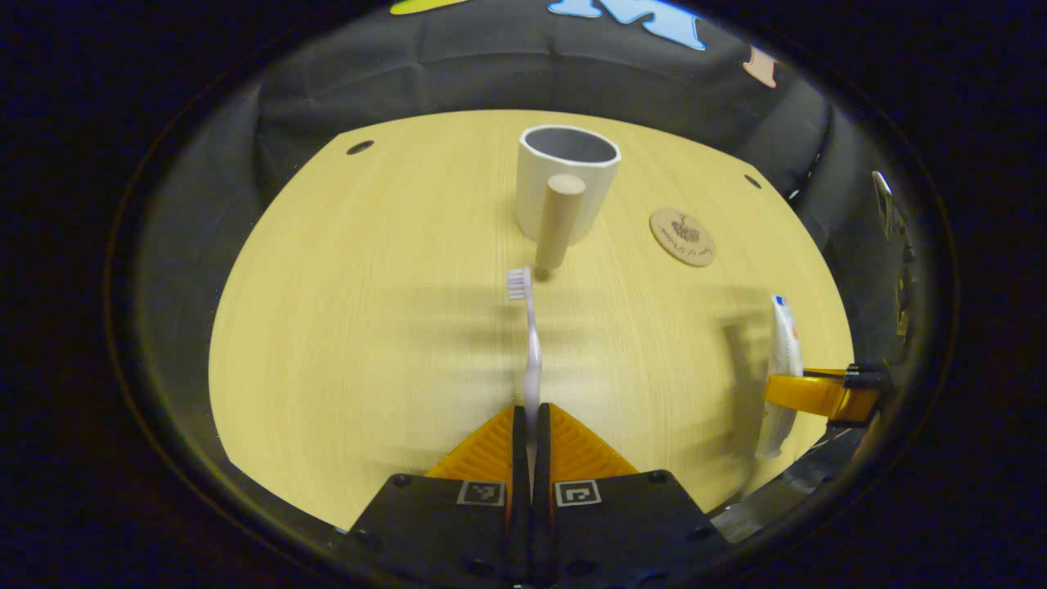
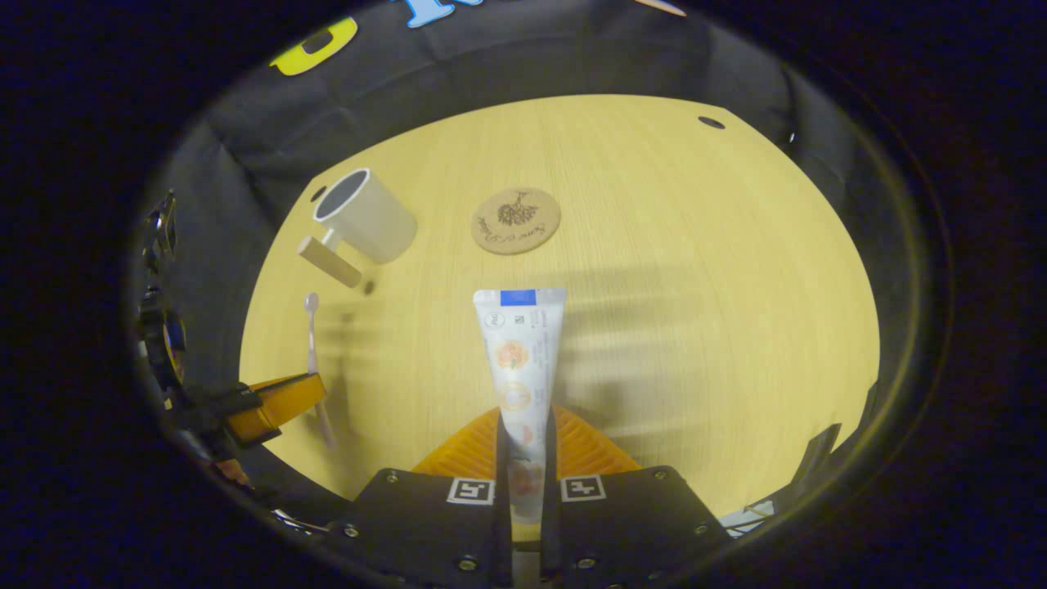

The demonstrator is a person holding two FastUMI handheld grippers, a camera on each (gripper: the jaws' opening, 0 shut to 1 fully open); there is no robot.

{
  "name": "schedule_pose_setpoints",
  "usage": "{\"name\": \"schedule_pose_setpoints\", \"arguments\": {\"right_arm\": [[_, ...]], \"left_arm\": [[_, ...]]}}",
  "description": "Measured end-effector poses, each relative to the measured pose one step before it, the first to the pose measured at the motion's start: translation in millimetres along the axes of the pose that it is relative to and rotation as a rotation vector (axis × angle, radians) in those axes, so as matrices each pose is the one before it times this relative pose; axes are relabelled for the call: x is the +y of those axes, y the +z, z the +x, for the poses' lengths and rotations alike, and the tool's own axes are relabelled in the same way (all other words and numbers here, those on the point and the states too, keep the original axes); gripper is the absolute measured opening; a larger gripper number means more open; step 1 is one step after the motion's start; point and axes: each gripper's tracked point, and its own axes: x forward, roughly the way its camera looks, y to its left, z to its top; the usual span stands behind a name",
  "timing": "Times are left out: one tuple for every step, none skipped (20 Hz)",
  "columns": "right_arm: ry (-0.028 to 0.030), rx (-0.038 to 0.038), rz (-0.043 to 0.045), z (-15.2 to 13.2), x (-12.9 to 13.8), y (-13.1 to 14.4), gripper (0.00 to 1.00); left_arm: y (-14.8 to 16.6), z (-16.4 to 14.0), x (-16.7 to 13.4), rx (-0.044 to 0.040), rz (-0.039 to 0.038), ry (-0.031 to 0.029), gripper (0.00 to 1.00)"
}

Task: Put the toothbrush and toothpaste on the desktop into the cup, then pick up the cup and place it on the coaster on the desktop.

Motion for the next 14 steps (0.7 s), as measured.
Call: {"name": "schedule_pose_setpoints", "arguments": {"right_arm": [[0.00922, -0.03323, -0.00644, -7.4, 3.38, 7.62, 0.14], [0.0081, -0.02979, -0.00827, -5.75, 3.62, 6.2, 0.14], [0.00874, -0.02889, -0.00797, -4.9, 3.86, 5.73, 0.15], [0.01115, -0.02456, -0.01127, -4.71, 4.32, 6.69, 0.14], [0.00954, -0.02717, -0.00877, -4.34, 4.19, 6.72, 0.15], [0.01152, -0.02777, -0.00786, -4.29, 4.74, 5.95, 0.14], [0.01263, -0.02605, -0.00795, -3.36, 5.05, 4.89, 0.14], [0.01071, -0.02542, -0.00713, -3.49, 4.61, 4.89, 0.14], [0.00909, -0.02444, -0.00613, -3.46, 3.42, 3.6, 0.14], [0.00937, -0.02414, -0.00322, -4.01, 4.38, 4.67, 0.15], [0.00793, -0.01664, 0.00068, -0.66, 3.31, 2.14, 0.14], [0.0062, -0.0175, 0.00431, -2.54, 2.35, 0.49, 0.15], [0.00627, -0.01444, 0.00389, -1.96, 1.61, 1.41, 0.17], [0.00053, -0.01222, 0.0014, -2.44, 0.37, 0.52, 0.14]], "left_arm": [[10.52, -8.2, -0.11, -0.04514, -0.01703, -0.00633, 0.08], [11.39, -8.86, 0.56, -0.04196, -0.01731, -0.00428, 0.08], [13.71, -6.03, -0.06, -0.04999, -0.01635, -0.00598, 0.08], [12.62, -5.06, 0.9, -0.04908, -0.01147, -0.00553, 0.14], [13.02, -3.71, 0.81, -0.04635, -0.00577, -0.00311, 0.08], [14.13, -3.41, -0.25, -0.04542, -0.00075, -0.00047, 0.08], [16.25, -4.06, 0.39, -0.04638, 0.00249, -0.0013, 0.13], [21.16, -6.69, 2.77, -0.05202, 0.00335, -0.00398, 0.08], [17.0, -0.57, 0.34, -0.04914, 0.00576, -0.00302, 0.13], [16.42, 0.96, -0.68, -0.05248, 0.00369, -0.00802, 0.08], [14.22, 1.52, -2.04, -0.04413, -0.00097, -0.00938, 0.08], [12.75, 2.28, -1.44, -0.0418, -0.00438, -0.0082, 0.08], [12.62, 3.86, -2.04, -0.03599, -0.00383, -0.01156, 0.08], [9.97, 4.75, -0.96, -0.03446, -0.00234, -0.00689, 0.08]]}}
